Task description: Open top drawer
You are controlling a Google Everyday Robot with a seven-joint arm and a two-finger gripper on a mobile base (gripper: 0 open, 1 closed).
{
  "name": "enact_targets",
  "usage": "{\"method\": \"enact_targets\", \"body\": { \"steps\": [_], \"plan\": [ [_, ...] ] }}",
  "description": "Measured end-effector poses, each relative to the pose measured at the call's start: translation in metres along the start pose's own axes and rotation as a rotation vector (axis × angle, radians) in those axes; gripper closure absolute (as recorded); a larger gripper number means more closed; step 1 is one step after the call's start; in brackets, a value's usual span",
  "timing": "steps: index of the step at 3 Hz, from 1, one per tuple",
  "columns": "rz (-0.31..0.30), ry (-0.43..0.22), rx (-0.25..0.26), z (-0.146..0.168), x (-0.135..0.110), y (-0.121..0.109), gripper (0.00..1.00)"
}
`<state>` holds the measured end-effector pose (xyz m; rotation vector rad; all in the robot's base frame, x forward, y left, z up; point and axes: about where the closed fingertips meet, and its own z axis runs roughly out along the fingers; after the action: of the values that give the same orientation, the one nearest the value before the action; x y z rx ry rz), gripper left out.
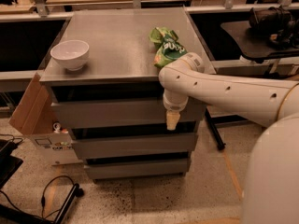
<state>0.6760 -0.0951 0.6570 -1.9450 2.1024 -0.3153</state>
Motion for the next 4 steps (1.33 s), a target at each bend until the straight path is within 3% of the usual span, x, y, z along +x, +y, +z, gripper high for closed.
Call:
{"method": "enact_targets", "body": {
  "steps": [1,3,4],
  "plan": [
    [0.009,0.051,-0.075,0.0050,0.0034,0.0066,0.49],
    [0.010,0.052,-0.077,-0.0006,0.0033,0.0048,0.96],
    [0.010,0.052,-0.077,-0.0026,0.0032,0.0041,1.00]
  ]
}}
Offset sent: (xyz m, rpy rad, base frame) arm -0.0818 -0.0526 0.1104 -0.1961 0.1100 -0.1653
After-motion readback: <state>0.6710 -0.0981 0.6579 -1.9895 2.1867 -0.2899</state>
